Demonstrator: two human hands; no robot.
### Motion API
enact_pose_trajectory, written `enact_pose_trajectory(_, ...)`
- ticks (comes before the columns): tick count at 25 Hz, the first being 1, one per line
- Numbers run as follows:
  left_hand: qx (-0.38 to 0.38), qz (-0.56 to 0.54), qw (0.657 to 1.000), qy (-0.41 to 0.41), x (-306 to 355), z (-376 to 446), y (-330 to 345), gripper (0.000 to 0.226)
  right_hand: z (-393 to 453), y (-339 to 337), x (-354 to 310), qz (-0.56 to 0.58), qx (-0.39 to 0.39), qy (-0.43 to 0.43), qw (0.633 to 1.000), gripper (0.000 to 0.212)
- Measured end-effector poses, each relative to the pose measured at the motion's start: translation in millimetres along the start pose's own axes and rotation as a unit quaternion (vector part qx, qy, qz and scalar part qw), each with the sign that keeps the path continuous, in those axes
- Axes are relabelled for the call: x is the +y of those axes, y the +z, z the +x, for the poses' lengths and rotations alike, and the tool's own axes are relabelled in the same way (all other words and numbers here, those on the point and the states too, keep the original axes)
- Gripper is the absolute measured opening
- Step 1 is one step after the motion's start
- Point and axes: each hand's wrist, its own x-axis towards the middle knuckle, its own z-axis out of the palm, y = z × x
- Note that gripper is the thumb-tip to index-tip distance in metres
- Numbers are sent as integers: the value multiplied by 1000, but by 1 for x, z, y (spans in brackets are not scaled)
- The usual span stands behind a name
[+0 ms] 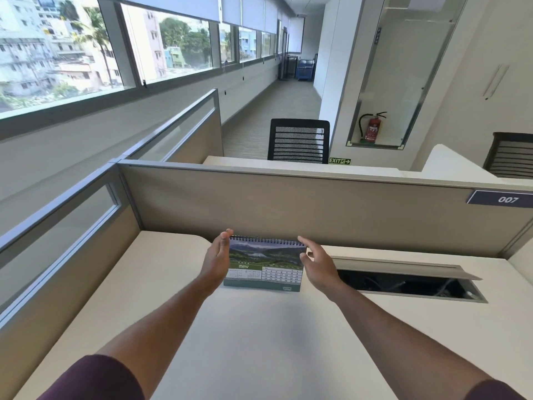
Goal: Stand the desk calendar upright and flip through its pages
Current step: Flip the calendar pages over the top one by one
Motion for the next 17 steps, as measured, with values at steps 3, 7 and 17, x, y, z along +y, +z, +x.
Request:
enact_pose_trajectory(3, -4, -3, 1000, 26, -6, 0, 0, 50, -2, 3, 9, 13, -15, 1, 1000, 55)
enact_pose_trajectory(7, 19, 0, 999, 26, -23, -9, -2, 52, -9, 9, 14, 47, 43, 22, 998, 58)
enact_pose_trajectory(17, 1, 3, 991, -131, -40, -25, 0, 59, -28, 33, 24, 124, 40, 153, 980, 42)
